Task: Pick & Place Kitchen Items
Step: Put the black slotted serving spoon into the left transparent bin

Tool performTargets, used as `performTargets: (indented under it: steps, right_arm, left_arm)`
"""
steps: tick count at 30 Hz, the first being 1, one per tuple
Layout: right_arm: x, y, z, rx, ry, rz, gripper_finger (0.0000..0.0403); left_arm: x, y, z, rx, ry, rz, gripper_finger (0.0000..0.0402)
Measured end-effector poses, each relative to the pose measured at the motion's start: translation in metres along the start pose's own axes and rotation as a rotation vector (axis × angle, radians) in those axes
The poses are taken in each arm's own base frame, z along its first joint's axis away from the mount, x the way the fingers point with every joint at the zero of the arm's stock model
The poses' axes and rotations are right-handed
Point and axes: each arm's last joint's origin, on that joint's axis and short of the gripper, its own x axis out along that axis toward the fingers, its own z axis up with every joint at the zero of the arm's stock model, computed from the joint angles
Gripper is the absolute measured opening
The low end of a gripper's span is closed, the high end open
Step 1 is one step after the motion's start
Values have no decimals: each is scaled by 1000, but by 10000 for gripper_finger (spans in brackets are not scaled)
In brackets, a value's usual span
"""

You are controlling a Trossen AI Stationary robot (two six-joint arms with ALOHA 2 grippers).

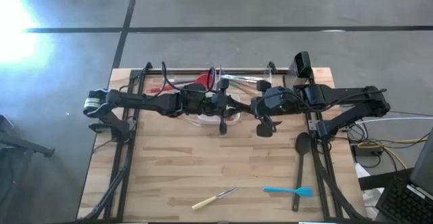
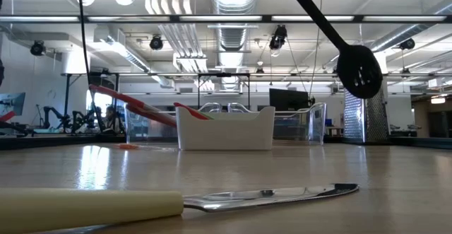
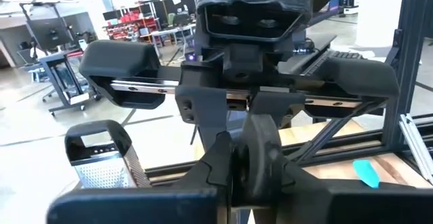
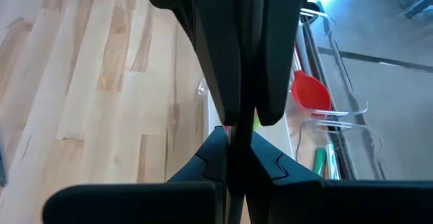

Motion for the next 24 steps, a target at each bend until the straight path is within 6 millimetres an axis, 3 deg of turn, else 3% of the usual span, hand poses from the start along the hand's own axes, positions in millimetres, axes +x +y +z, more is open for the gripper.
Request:
performTargets:
  steps: [8, 14, 19, 24]
  right_arm:
    - [-2, -1, 0, 40, -6, -17, 30]
    - [-25, -6, -8, 87, 1, -21, 80]
    - [-48, -11, -21, 157, 39, -20, 108]
    - [-66, -14, -37, 238, 96, -25, 117]
  left_arm:
    - [-2, 0, 2, -4, -1, 14, 24]
    - [-18, 5, 10, 50, 86, 140, 24]
    - [-49, 11, 21, 168, 153, 264, 24]
    - [-100, 23, 35, 297, 278, 374, 24]
